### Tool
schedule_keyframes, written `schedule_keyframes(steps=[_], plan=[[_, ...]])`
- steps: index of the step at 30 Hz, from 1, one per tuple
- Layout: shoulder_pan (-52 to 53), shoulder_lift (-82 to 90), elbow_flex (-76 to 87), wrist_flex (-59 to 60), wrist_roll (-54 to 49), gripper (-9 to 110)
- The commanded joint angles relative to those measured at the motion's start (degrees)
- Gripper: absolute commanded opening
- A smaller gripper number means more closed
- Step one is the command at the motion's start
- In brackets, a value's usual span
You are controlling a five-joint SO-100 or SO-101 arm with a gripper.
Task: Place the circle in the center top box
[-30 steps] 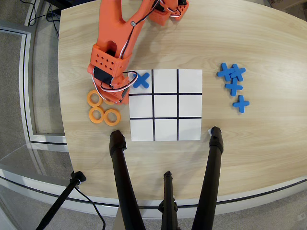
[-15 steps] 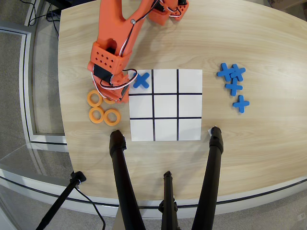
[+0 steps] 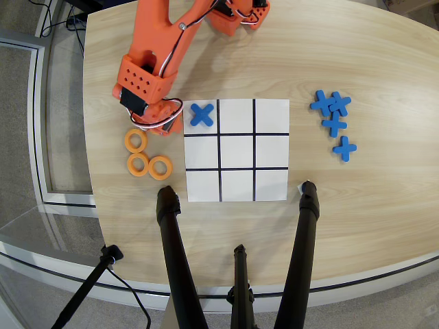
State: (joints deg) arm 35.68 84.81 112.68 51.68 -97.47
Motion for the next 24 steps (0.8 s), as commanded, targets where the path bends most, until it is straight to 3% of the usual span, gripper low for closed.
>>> schedule_keyframes(steps=[1,17,24], plan=[[1.4,0.3,-3.3,4.7,-2.2,17],[2.1,-2.5,-3.5,2.2,-2.8,0],[2.2,-2.9,-3.7,2.0,-2.8,0]])
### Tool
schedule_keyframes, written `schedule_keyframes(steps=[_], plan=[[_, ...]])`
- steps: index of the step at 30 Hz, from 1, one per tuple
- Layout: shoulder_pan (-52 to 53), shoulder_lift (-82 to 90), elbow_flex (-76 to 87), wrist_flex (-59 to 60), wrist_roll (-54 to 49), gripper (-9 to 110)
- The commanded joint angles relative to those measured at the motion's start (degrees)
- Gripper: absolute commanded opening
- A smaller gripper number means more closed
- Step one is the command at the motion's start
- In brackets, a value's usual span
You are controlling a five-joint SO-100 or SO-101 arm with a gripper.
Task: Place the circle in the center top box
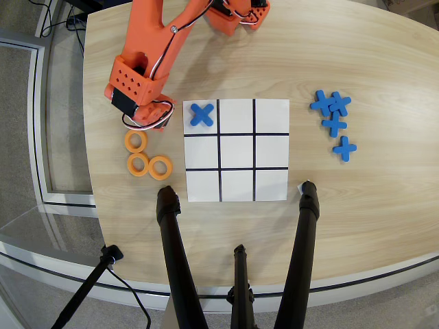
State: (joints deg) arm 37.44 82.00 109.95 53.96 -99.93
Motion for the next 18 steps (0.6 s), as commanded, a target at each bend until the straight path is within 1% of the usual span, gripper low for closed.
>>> schedule_keyframes(steps=[1,4,8,13,18], plan=[[0.5,0.0,-1.1,-0.1,-0.4,0],[0.7,1.1,-2.8,2.4,-0.3,0],[0.1,4.1,-6.9,8.9,0.3,0],[-5.0,9.7,-10.2,12.2,6.4,0],[-11.2,17.4,-9.8,12.2,11.2,0]])
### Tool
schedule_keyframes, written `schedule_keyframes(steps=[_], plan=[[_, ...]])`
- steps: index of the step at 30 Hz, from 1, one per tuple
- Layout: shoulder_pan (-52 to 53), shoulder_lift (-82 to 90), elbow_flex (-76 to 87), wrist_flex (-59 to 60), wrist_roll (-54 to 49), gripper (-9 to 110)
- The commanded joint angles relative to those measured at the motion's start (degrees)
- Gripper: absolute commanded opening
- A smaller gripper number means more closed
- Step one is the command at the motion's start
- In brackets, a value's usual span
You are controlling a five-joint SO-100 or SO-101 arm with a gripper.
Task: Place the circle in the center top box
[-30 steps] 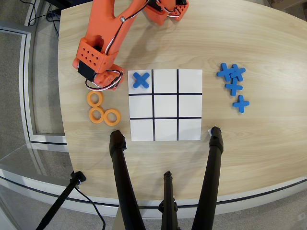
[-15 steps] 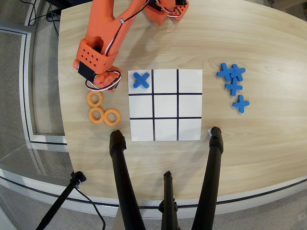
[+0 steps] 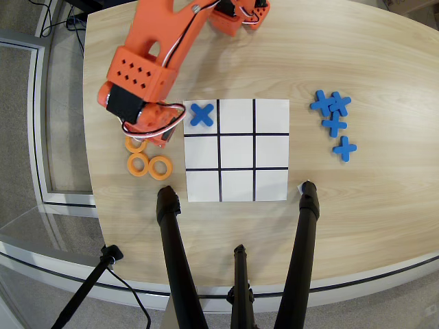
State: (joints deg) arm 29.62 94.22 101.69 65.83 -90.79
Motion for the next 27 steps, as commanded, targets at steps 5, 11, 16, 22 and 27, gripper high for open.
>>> schedule_keyframes(steps=[5,11,16,22,27], plan=[[-12.6,11.2,-0.8,0.6,8.8,0],[-23.4,11.1,-2.8,0.3,16.3,0],[-29.8,7.4,-4.0,-0.4,20.4,0],[-32.2,0.6,-3.8,-6.7,21.4,0],[-31.6,-5.5,-7.2,-8.9,21.6,0]])
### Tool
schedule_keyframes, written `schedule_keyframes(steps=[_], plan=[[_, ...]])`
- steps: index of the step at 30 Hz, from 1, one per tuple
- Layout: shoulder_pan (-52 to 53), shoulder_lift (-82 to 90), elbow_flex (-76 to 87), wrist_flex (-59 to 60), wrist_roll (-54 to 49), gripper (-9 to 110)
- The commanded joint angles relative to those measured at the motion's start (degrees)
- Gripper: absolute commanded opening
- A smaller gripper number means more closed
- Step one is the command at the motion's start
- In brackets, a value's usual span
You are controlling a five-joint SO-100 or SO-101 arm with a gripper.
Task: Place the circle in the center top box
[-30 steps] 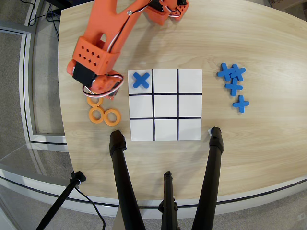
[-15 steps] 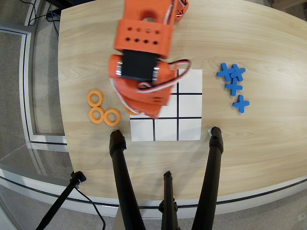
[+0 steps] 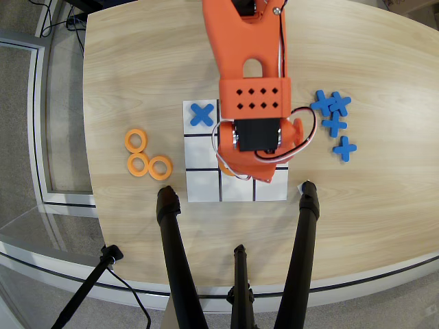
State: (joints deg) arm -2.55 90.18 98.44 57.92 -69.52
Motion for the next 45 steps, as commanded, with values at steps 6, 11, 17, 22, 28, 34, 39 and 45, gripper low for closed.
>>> schedule_keyframes(steps=[6,11,17,22,28,34,39,45], plan=[[0.7,-8.0,-10.2,-1.0,1.6,0],[0.2,-11.6,-12.0,-1.4,2.3,0],[-0.4,-16.3,-15.5,-1.8,3.3,0],[-0.7,-19.0,-18.1,-1.8,4.0,0],[-1.1,-24.6,-23.7,-1.7,4.9,0],[-1.2,-29.2,-27.7,-1.8,5.6,0],[-1.3,-32.5,-31.2,-1.8,6.1,0],[-1.2,-34.9,-33.7,-1.8,6.2,0]])
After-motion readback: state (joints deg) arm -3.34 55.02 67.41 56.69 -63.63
